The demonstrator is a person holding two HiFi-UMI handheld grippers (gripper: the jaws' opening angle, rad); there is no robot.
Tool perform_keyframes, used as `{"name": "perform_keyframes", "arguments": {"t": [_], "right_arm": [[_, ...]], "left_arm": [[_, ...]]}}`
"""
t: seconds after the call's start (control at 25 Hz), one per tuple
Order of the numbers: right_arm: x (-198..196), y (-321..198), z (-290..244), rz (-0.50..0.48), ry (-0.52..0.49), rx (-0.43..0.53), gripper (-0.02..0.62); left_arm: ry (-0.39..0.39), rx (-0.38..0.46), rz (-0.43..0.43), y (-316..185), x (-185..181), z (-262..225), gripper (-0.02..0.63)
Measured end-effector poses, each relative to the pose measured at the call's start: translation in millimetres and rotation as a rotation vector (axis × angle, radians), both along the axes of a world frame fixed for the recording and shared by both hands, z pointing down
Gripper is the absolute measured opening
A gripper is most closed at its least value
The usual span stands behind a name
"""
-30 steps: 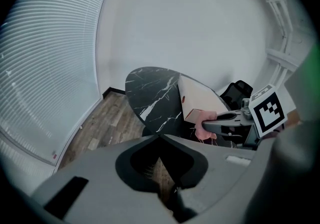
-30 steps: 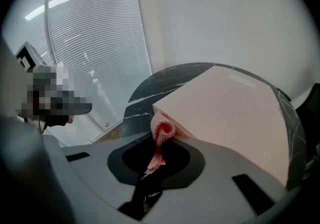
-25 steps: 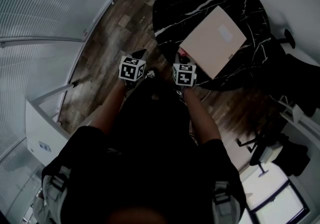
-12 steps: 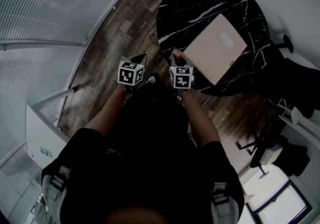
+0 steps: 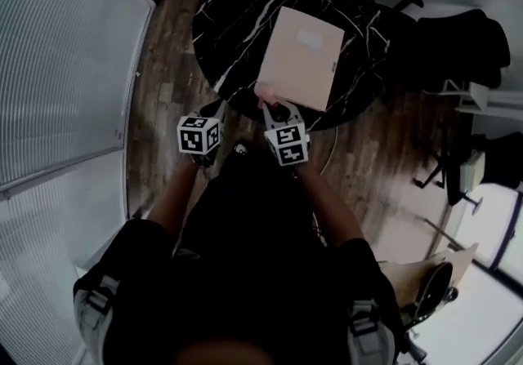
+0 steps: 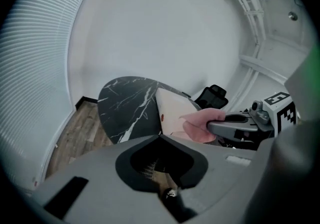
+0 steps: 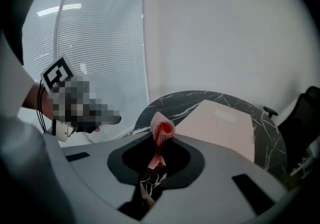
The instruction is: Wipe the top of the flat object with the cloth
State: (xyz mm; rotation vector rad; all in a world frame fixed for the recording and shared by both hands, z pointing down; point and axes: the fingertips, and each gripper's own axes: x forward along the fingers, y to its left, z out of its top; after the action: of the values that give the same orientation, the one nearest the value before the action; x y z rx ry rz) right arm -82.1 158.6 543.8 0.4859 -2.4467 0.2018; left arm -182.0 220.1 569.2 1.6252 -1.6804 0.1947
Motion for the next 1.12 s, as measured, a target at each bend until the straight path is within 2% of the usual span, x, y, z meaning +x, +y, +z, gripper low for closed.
{"name": "perform_keyframes", "arguments": {"t": [0.12, 0.4, 0.56, 0.84, 1.12], "right_arm": [[29, -20, -13, 0.132, -0.026, 0.015, 0.028], [74, -32, -34, 0.228, -0.084, 0.03, 0.025], [96, -37, -43, 0.273, -0.115, 0.026, 0.023], [157, -39, -67, 0.309, -0.144, 0.029, 0.021], [203, -24, -97, 0.292, -0.193, 0.079, 0.021]], "left_arm": [[0.005, 0.018, 0.08, -24, 22, -2, 0.0], [0.012, 0.06, 0.159, -49, 74, -20, 0.0], [0.001, 0.056, 0.157, -52, 93, -25, 0.0], [-0.029, 0.075, 0.139, -50, 141, -44, 0.0], [-0.067, 0.158, 0.1, -39, 191, -83, 0.0]]}}
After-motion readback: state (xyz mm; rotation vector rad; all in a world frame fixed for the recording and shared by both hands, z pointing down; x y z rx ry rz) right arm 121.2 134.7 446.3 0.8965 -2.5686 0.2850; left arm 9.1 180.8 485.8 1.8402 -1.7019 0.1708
